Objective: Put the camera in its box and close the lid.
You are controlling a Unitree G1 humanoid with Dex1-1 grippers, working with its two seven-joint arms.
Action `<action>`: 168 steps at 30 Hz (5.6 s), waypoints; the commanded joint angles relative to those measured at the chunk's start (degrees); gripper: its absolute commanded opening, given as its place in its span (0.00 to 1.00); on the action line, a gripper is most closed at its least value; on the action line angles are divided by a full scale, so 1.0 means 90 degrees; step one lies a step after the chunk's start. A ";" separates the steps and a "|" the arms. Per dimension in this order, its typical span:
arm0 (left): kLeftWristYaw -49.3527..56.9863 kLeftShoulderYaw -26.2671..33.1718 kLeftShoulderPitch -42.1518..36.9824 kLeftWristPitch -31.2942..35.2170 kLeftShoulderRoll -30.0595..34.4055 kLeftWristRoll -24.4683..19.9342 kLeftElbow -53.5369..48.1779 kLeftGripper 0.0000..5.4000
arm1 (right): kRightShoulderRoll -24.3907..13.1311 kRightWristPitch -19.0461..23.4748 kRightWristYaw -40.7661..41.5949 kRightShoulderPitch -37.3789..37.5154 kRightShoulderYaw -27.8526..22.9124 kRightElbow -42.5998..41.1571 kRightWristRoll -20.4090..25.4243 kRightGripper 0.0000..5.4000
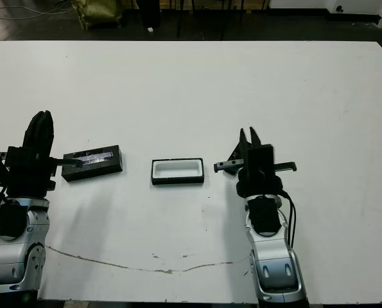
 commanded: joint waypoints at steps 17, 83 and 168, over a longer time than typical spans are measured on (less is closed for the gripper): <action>-0.0254 0.0061 0.0144 -0.0418 0.0000 -0.0149 0.0466 0.00 | 0.0648 0.0775 -0.0280 0.0096 0.0025 0.0649 0.0217 0.87; -0.0166 -0.0088 0.0287 -0.0190 -0.0013 -0.0119 0.0148 0.00 | 0.1146 0.0382 -0.1798 0.0073 -0.0265 0.0872 0.1640 0.07; -0.0085 -0.0175 0.0450 -0.0053 -0.0088 0.0063 0.0117 0.00 | -0.2115 -0.1183 0.9830 -0.5599 0.1143 0.6473 0.2308 0.06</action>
